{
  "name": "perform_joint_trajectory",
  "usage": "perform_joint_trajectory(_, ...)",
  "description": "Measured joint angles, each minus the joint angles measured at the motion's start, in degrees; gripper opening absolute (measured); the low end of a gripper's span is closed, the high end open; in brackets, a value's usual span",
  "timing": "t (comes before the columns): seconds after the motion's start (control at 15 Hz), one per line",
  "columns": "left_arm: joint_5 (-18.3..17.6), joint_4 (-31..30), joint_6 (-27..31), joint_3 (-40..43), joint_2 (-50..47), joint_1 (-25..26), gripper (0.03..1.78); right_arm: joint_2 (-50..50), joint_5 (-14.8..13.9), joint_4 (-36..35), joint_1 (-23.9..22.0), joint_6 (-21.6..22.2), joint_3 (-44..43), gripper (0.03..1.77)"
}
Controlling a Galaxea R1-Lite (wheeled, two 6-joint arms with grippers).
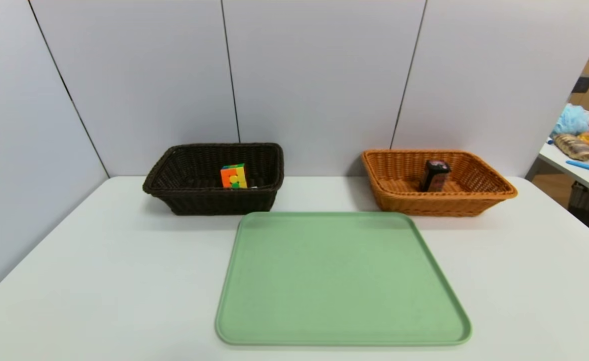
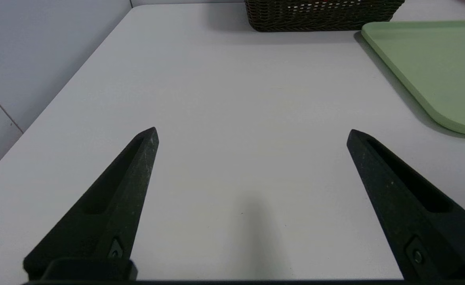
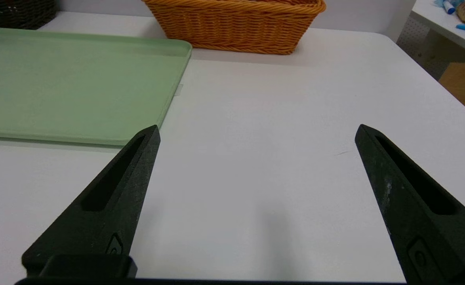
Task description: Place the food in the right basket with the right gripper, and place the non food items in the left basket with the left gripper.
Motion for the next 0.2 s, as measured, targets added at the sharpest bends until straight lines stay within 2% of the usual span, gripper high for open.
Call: perform_joint_trajectory(0.2,0.0,0.0,0.0,0.0,0.0,0.0,1.69,0.0,-0.4,0.0,0.0,1.6,0.0,1.7)
